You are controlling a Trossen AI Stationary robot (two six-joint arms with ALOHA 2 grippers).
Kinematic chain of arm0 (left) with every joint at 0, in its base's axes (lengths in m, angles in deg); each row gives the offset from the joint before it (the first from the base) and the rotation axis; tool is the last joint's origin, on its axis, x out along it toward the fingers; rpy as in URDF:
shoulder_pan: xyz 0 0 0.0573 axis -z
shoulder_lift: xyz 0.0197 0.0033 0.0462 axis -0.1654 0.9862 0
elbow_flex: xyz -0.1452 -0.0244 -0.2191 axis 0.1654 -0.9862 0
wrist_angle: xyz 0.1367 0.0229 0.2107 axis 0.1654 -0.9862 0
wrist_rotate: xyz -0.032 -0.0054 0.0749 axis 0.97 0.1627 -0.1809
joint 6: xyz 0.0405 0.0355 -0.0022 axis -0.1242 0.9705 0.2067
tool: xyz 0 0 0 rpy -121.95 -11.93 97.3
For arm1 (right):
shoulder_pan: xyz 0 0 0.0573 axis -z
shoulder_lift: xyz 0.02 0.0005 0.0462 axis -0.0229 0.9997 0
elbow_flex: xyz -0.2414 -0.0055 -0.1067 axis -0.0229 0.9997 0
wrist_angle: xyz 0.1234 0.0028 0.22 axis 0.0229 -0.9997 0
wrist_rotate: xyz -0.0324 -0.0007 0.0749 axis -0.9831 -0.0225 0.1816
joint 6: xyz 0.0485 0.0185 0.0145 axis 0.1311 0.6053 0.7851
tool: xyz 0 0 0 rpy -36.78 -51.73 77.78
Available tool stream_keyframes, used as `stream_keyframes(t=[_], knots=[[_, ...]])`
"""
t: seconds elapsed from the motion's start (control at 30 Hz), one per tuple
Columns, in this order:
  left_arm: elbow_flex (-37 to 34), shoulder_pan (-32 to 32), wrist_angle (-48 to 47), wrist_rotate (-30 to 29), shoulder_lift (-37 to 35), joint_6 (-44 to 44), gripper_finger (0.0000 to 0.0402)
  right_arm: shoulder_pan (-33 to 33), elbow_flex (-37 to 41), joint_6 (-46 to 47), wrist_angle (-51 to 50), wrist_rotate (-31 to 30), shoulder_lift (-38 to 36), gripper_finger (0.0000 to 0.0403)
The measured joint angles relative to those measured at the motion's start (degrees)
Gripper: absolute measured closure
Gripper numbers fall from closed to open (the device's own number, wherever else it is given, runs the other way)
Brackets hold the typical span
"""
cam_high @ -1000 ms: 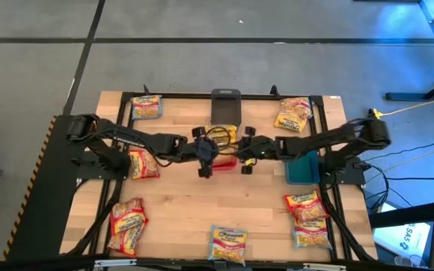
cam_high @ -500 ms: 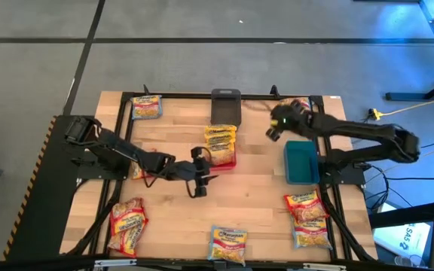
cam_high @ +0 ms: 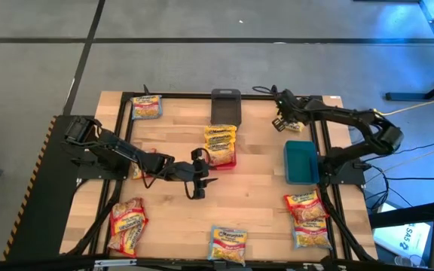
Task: Sort Maruchan noodles
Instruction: Put the yellow noodle pack into the red bin
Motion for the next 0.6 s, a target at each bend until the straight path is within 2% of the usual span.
stream_keyframes(t=[0.1, 0.27, 0.37, 0.47, 0.6], knots=[[0.0, 0.0, 0.0, 0.0, 0.0, 0.0, 0.023, 1.1, 0.0, -0.2, -0.2, -2.8, 2.4, 0.0398], [0.0, 0.0, 0.0, 0.1, 0.0, 0.1, 0.0231, 1.5, -0.2, -0.2, 0.2, -2.6, 5.5, 0.0382], [0.0, 0.0, 0.0, 0.1, 0.0, 0.1, 0.0229, 0.6, -0.2, -0.2, 0.2, 1.1, 5.8, 0.0381], [0.0, 0.0, -0.1, 0.1, 0.0, 0.1, 0.023, -2.7, -0.1, 0.0, 0.2, 3.0, 5.5, 0.0385], [0.0, 0.0, -0.1, 0.1, 0.0, 0.1, 0.0229, -6.9, 0.0, 0.2, 0.3, 8.7, 5.4, 0.039]])
